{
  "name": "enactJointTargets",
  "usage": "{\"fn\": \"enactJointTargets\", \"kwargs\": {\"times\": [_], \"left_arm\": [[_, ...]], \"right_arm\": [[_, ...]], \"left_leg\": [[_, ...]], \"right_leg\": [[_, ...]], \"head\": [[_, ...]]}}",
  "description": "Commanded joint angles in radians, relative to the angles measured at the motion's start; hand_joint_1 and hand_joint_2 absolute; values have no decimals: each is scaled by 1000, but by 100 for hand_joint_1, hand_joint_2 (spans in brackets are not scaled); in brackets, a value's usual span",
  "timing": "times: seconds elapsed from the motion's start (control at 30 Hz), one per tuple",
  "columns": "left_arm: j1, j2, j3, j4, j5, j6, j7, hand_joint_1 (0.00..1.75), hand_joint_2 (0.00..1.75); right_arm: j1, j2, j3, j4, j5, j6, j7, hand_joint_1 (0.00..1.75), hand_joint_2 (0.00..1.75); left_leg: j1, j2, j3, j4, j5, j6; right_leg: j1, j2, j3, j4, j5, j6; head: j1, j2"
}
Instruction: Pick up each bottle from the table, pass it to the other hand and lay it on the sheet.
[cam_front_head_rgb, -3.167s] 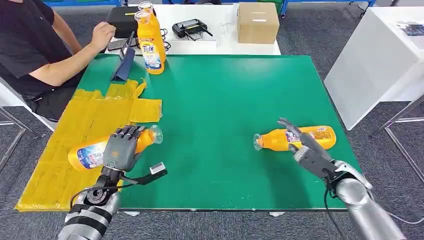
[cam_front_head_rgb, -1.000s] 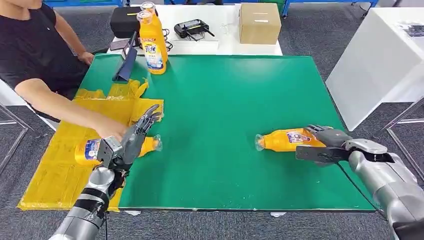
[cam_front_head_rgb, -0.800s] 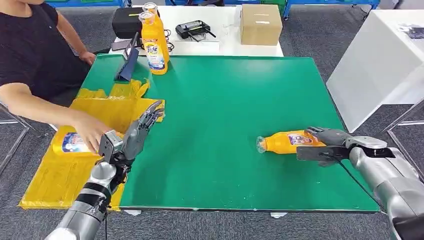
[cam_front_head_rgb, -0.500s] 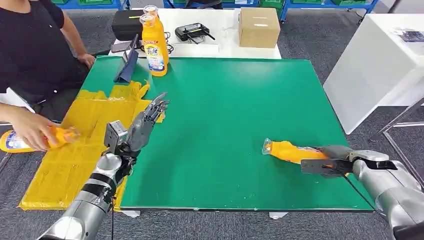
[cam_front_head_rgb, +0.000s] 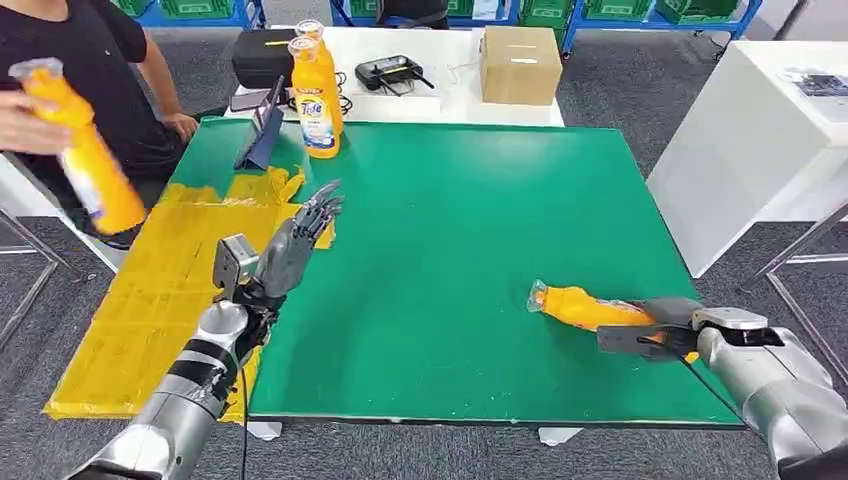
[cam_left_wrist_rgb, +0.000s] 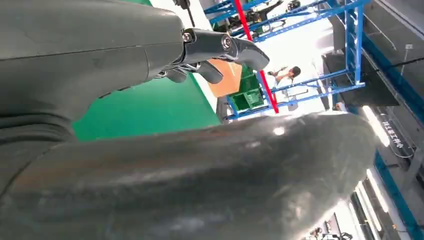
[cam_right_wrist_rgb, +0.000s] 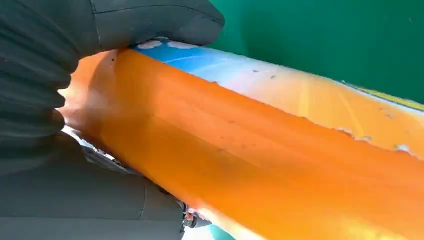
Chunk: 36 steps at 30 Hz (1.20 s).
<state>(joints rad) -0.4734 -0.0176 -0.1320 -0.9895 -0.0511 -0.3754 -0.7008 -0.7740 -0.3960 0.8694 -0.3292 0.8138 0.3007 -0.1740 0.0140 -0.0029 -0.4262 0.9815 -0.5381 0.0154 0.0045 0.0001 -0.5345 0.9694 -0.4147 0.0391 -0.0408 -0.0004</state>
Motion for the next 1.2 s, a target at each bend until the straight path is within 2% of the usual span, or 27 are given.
{"fn": "enactJointTargets", "kwargs": {"times": [0.03,0.1,0.13,0.17,0.23,0.3,0.33,0.37,0.4,0.47,0.6,0.73,0.83,1.03,1.2], "left_arm": [[171,17,68,-158,34,2,34,0,0],[212,-9,77,-234,40,-19,73,0,0],[220,-23,69,-260,40,-16,93,0,0],[218,-28,66,-261,40,-11,101,0,0],[211,-30,63,-257,40,-9,103,0,0],[206,-27,61,-249,39,-8,103,0,0],[202,-30,62,-240,50,-9,101,0,0],[225,-46,59,-277,74,-26,100,0,0],[244,-55,49,-310,69,-14,119,0,175],[281,-62,11,-365,93,-22,156,0,175],[309,-61,-53,-407,106,5,186,0,175],[307,-58,-67,-407,105,19,188,0,175],[304,-55,-81,-409,115,17,188,0,175],[287,-62,-112,-388,129,21,200,0,175],[269,-64,-123,-366,131,31,202,0,175]], "right_arm": [[218,292,-714,-179,-724,-122,-388,175,175],[277,372,-777,-449,-761,-133,-344,175,175],[311,401,-775,-576,-755,-140,-259,175,175],[317,405,-773,-596,-755,-142,-246,175,175],[328,395,-778,-593,-756,-140,-248,175,175],[331,385,-782,-583,-761,-129,-260,175,175],[324,388,-787,-561,-766,-103,-298,175,175],[340,426,-770,-612,-756,-79,-324,175,175],[363,459,-739,-670,-736,-76,-307,175,175],[412,526,-644,-770,-716,-78,-262,175,175],[427,570,-451,-774,-673,-126,-236,175,175],[423,570,-418,-744,-678,-143,-244,175,175],[402,589,-332,-668,-657,-114,-224,175,175],[386,667,-114,-414,-575,-161,-226,175,175],[379,676,-47,-358,-551,-178,-237,175,175]], "left_leg": [[4,6,-20,7,3,-1],[5,18,-15,1,2,1],[5,22,-20,0,4,0],[7,30,-14,1,1,-1],[7,39,-18,-2,0,-3],[2,24,-19,-1,2,-3],[1,15,-18,-1,3,-2],[-1,3,-23,-1,6,-3],[-1,-3,-29,-2,8,-2],[-1,0,-36,-2,9,-3],[0,7,-38,-2,8,-3],[0,5,-42,-2,8,-4],[0,4,-44,-2,9,-3],[0,5,-42,-3,8,-4],[0,3,-44,-2,9,-3]], "right_leg": [[3,6,-17,3,8,-1],[-3,16,-3,1,11,-2],[-4,19,-9,1,14,-2],[-3,28,-5,4,11,-2],[-4,37,-14,5,11,-2],[-6,23,-17,8,6,-2],[-4,16,-16,7,5,0],[-4,5,-18,6,5,0],[-3,-2,-22,5,5,0],[-3,1,-28,7,5,0],[-5,6,-32,10,5,0],[-5,4,-37,10,5,-1],[-5,4,-38,9,6,0],[-5,5,-36,9,5,-1],[-4,2,-38,9,5,0]], "head": [[1,0],[0,0],[1,0],[6,0],[6,0],[3,0],[3,0],[4,0],[5,0],[4,0],[4,0],[4,0],[4,0],[5,0],[4,0]]}}
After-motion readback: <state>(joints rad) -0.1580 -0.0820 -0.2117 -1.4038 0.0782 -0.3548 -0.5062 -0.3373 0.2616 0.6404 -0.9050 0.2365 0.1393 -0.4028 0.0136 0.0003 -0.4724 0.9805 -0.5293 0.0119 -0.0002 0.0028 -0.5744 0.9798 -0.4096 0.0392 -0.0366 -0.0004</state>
